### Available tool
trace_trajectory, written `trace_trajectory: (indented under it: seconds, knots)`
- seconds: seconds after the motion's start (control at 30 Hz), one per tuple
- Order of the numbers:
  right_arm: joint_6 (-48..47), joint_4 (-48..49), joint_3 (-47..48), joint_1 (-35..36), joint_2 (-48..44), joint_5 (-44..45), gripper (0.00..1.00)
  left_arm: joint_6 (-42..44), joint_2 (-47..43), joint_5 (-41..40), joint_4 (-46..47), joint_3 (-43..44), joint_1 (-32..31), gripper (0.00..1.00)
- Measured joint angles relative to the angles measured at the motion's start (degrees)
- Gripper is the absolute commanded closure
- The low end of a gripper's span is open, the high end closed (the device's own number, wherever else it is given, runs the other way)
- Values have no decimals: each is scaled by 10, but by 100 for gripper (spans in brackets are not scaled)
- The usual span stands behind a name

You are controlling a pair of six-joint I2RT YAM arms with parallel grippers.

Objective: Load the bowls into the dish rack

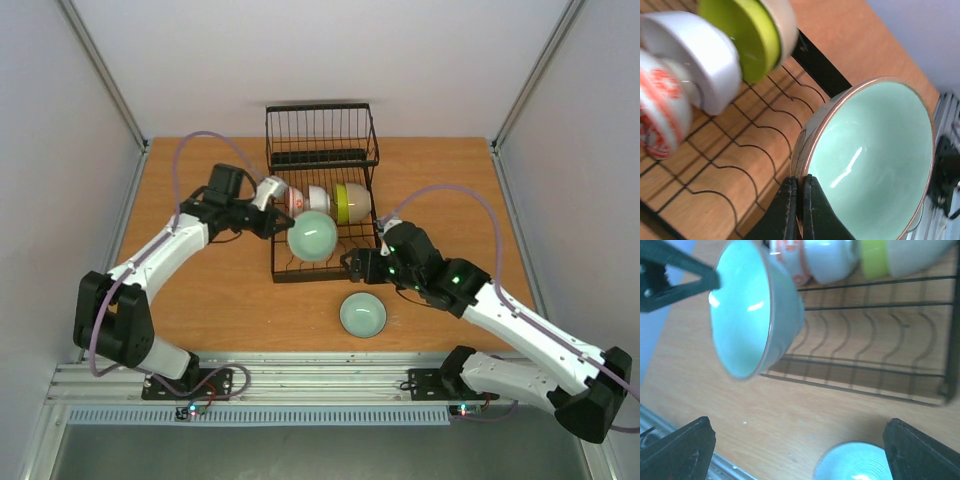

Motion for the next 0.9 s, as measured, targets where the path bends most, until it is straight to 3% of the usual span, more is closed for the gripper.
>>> trace_trajectory:
  seconds: [0.17, 0.27, 0.57, 0.8, 0.9]
  knots:
    - [-7, 90, 0, 0, 51, -72, 6, -52, 17, 84, 24, 0, 94, 99]
    - [-9, 141, 0, 0, 74, -104, 6, -78, 23, 134, 37, 0, 119, 100]
    - [-18, 252, -5, -4, 118, -141, 5, -146, 63, 302, 105, -2, 126, 100]
    - [-24, 292, -12, -15, 115, -137, 5, -285, 64, 381, 325, -75, 129, 100]
    - [-26, 303, -19, -16, 109, -133, 6, -376, 65, 395, 462, -111, 131, 99]
